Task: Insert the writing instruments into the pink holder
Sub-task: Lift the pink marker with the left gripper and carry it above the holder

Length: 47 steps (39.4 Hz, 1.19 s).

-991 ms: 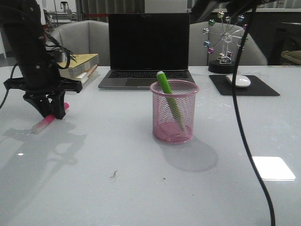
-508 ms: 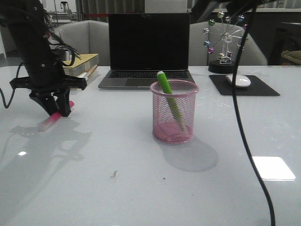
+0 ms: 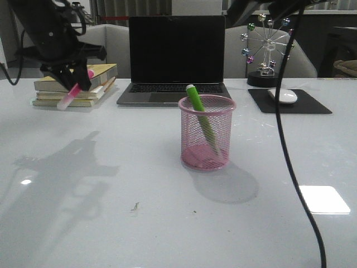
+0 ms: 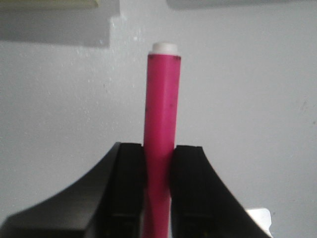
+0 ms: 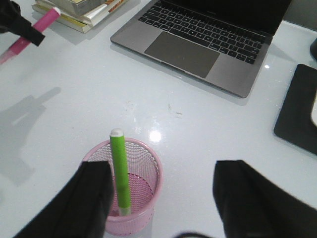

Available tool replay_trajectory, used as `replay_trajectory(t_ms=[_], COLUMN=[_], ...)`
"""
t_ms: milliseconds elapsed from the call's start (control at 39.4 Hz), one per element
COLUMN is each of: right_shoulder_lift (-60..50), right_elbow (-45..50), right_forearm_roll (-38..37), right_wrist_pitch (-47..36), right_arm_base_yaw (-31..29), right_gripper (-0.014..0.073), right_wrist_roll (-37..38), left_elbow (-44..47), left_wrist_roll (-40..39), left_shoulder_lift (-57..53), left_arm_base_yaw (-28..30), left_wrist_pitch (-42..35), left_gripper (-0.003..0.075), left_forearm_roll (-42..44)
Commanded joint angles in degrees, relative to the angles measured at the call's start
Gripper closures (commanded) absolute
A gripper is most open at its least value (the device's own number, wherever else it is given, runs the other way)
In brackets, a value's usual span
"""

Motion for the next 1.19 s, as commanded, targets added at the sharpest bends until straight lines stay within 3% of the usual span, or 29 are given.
replay_trajectory(t_ms=[0, 381, 711, 1169], right_shoulder_lift=[-2.47, -2.47, -2.47, -2.47], right_elbow=[-2.24, -2.24, -2.24, -2.24], right_forearm_roll=[-0.79, -0.79, -0.79, -0.79], right_wrist_pitch=[-4.47, -5.91, -5.61, -5.95], right_arm_base_yaw=[-0.29, -2.49, -6.14, -6.48], right_gripper=[0.0052, 0.0052, 0.0052, 0.0052], right_wrist_roll=[-0.45, -0.45, -0.45, -0.45], left_elbow=[-1.95, -1.07, 6.5, 25.37], left_wrist_roll=[0.74, 3.6, 4.13, 4.95], left_shoulder_lift=[-6.62, -11.46, -15.15, -25.07], left_arm_base_yaw=[-0.33, -1.31, -3.53, -8.9], left_wrist_pitch=[-4.54, -7.14, -14.23, -33.15], left_gripper=[0.0629, 0.0629, 0.0629, 0.0629], left_forearm_roll=[-0.73, -0.69, -0.79, -0.66])
